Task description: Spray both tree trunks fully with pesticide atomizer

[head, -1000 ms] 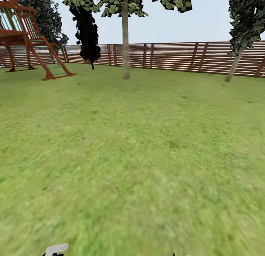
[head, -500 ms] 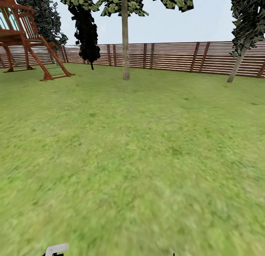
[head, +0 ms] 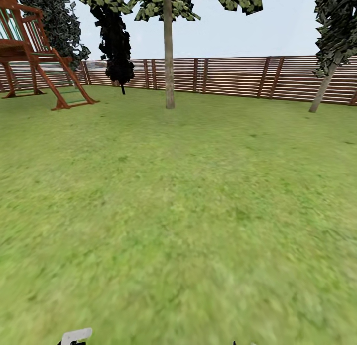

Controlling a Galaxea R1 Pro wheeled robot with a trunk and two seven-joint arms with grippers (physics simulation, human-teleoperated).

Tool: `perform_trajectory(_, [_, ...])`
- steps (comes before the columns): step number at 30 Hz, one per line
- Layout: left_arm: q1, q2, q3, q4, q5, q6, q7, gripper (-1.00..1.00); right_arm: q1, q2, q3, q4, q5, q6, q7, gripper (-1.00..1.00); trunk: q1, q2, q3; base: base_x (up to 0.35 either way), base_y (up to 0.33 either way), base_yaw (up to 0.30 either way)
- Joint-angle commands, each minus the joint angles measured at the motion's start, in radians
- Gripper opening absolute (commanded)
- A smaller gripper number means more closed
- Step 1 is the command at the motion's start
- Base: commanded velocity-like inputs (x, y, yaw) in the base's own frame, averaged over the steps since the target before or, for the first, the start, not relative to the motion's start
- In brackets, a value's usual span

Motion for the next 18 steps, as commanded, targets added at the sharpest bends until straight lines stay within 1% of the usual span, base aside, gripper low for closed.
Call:
perform_trajectory(1, [0.0, 0.0, 0.0, 0.0, 0.0, 0.0, 0.0, -1.0, 0.0, 0.0, 0.0, 0.0, 0.0, 0.0, 0.0, 1.0, 0.0, 0.0, 0.0, 0.339, 0.0, 0.0])
perform_trajectory(18, [0.0, 0.0, 0.0, 0.0, 0.0, 0.0, 0.0, -1.0, 0.0, 0.0, 0.0, 0.0, 0.0, 0.0, 0.0, 1.0, 0.0, 0.0, 0.0, 0.339, 0.0, 0.0])
